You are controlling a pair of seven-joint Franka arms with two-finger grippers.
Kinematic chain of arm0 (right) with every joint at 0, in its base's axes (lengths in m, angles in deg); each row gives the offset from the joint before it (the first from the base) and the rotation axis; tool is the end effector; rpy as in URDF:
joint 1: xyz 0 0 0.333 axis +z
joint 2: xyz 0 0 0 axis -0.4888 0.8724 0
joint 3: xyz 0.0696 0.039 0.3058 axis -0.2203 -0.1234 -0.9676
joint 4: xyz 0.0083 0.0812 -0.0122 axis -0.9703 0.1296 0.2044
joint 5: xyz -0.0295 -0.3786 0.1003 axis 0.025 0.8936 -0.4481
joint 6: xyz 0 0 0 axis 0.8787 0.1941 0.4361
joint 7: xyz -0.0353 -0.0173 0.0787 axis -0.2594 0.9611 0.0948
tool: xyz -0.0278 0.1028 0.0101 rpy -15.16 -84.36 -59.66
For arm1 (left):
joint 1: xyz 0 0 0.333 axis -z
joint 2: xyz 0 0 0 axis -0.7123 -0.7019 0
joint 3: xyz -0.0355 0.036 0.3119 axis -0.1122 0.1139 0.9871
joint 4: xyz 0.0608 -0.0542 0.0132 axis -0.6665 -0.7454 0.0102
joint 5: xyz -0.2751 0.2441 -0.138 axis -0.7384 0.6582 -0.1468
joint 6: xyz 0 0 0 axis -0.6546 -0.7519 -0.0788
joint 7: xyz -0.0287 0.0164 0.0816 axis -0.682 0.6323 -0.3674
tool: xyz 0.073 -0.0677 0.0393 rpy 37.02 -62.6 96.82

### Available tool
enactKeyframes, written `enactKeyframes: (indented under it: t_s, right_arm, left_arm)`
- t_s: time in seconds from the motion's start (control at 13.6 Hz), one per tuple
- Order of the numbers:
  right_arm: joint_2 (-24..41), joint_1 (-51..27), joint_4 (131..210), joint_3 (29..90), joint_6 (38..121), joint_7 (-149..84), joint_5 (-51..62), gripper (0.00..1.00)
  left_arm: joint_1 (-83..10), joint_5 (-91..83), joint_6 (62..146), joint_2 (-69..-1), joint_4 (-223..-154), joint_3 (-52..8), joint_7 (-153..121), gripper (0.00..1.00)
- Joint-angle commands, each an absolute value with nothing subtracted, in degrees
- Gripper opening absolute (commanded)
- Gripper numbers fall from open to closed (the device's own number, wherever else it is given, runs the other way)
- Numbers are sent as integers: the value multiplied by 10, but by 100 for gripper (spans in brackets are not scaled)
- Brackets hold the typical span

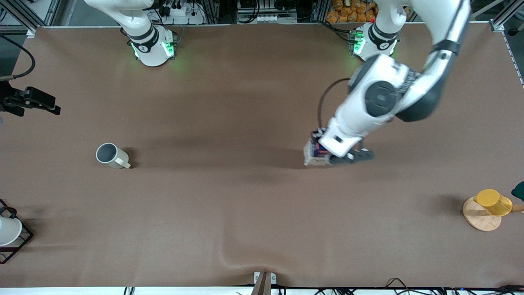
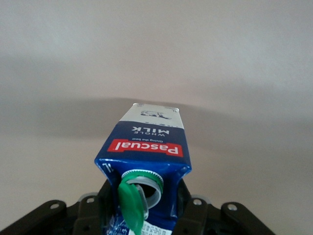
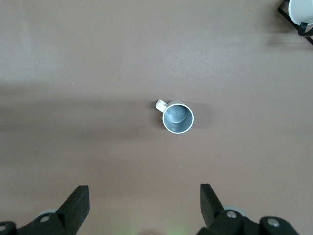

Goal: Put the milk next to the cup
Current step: 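Lift the milk carton and carry it toward the white mug, then carry the carton with the left gripper while the right gripper grasps the mug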

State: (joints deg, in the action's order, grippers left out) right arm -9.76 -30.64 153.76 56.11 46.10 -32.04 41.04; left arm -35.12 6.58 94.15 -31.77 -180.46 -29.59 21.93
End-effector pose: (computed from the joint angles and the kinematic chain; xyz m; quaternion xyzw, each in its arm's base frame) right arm 0.5656 -0.0302 0.6280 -0.9989 -0.0109 0.0440 0.0136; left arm 0.5492 -0.3570 0.4198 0.9937 0.0765 -0.0751 0.0322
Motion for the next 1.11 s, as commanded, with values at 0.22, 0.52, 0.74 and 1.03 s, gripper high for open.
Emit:
enactKeyframes:
  t_s: [0.22,0.52,0.74,1.03]
  right_arm:
    - [-119,-291,1634,554,521,-319,406,100]
    - [-147,-276,1755,554,619,-319,406,100]
    - [-136,-283,1840,556,735,-333,406,100]
    - [-117,-293,1962,557,882,-341,406,100]
  left_arm:
    - [-223,67,953,-384,-1750,-287,340,55]
    - [-179,76,974,-403,-1745,-286,368,55]
    - [-169,75,980,-406,-1742,-282,385,55]
    - [-171,78,979,-398,-1739,-281,384,55]
